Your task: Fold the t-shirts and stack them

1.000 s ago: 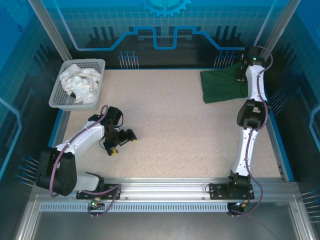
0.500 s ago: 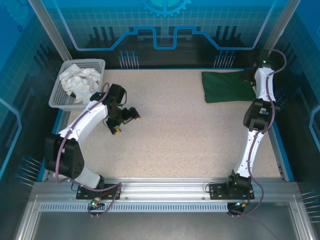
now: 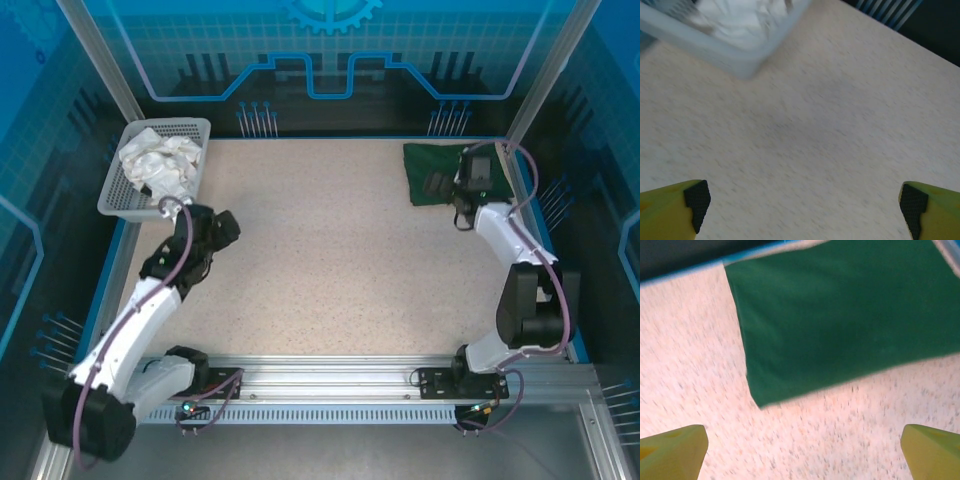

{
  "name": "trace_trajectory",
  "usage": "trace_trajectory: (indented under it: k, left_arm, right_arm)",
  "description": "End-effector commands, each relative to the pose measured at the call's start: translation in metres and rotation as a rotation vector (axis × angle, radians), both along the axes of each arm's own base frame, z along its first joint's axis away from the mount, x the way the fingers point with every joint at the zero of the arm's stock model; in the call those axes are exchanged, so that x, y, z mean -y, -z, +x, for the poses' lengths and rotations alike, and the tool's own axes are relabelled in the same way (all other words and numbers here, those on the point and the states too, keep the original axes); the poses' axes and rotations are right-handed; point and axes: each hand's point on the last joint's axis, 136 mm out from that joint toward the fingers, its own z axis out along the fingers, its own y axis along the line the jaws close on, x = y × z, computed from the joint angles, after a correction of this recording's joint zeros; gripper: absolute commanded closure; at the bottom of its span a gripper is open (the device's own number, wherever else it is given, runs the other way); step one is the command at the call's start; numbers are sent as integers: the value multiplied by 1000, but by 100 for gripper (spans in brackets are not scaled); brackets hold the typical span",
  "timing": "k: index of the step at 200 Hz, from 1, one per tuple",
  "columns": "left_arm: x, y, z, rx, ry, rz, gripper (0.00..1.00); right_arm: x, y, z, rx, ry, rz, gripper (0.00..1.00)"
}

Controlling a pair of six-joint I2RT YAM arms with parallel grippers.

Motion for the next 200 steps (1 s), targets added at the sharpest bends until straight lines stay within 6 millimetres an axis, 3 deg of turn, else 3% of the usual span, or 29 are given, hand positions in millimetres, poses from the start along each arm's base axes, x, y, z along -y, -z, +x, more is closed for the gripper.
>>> trace_trajectory:
  k: [1,24,41,49,59,70,80,112,146,164,200]
  left_arm:
    - [-42,-24,5,134,-42,294,1]
    - [-79,15,-24,53,-162,226,1]
    - [-88,36,-41,25,-182,215,1]
    - [-89,45,-45,6,-171,209,1]
    - [-91,55,-50,-21,-172,210,1]
    - [-91,63,-49,-31,-162,225,1]
    - [-91,68,-45,-31,-147,233,1]
    - [-89,84,-27,-6,-128,220,1]
    - [-88,78,5,61,-90,239,1]
    - [-92,72,19,114,-112,234,1]
    - [-78,70,60,159,6,212,1]
  right_arm:
    - [-13,2,-15,143,-104,-223,0]
    - [-25,25,-40,109,-160,-302,0]
    - [-24,45,-59,54,-154,-245,0]
    - [-35,52,-67,68,-220,-184,0]
    - [-53,50,-76,160,-342,-110,0]
    - [-54,42,-82,234,-354,-109,0]
    - [-41,44,-79,219,-283,-122,0]
    - [-30,43,-50,222,-238,-171,0]
    - [-27,45,-23,202,-229,-217,0]
    - [-33,43,-27,244,-252,-228,0]
    - [-31,38,-46,344,-274,-169,0]
